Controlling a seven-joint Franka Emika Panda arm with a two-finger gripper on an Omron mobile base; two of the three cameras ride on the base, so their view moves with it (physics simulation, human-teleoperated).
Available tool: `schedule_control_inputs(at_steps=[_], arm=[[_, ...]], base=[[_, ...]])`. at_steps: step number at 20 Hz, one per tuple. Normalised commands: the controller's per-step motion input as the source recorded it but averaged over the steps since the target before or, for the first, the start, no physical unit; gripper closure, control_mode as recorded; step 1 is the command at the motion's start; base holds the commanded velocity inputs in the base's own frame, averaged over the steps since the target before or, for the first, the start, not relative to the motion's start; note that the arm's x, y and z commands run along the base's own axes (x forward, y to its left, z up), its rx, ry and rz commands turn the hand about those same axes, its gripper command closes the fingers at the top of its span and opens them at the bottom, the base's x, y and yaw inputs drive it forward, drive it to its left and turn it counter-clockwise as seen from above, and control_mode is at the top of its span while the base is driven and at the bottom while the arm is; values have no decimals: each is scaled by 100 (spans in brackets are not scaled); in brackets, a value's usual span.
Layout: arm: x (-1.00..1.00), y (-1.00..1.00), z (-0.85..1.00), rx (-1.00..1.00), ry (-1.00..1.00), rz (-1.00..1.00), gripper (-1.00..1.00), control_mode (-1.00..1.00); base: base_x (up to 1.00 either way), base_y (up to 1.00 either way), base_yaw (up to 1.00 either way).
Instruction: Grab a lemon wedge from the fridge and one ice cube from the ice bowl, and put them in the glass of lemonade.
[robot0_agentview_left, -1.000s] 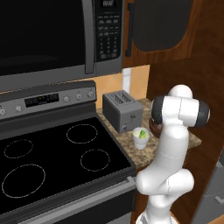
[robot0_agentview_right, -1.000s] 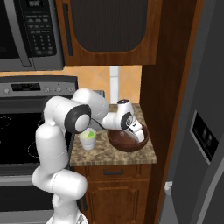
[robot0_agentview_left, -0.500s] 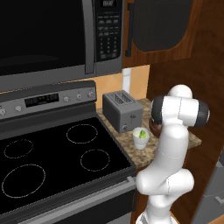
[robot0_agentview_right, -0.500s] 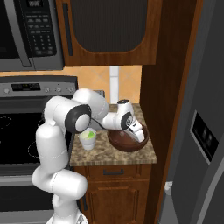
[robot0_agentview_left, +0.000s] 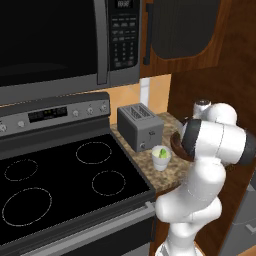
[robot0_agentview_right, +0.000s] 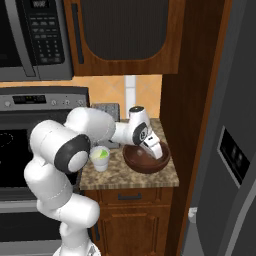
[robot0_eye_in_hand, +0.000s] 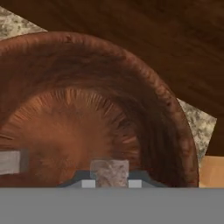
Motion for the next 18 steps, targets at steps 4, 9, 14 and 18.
schedule_control_inputs(at_steps=[4, 9, 14, 18], arm=[[-69, 73, 64, -10, -2, 10, 100, -100], [-66, 76, 73, -15, 0, 12, 100, -100], [-62, 85, 70, -17, 0, 14, 100, -100], [-38, 84, 52, -18, 2, 17, 100, -100]], base=[[0, 0, 0], [0, 0, 0], [0, 0, 0], [0, 0, 0]])
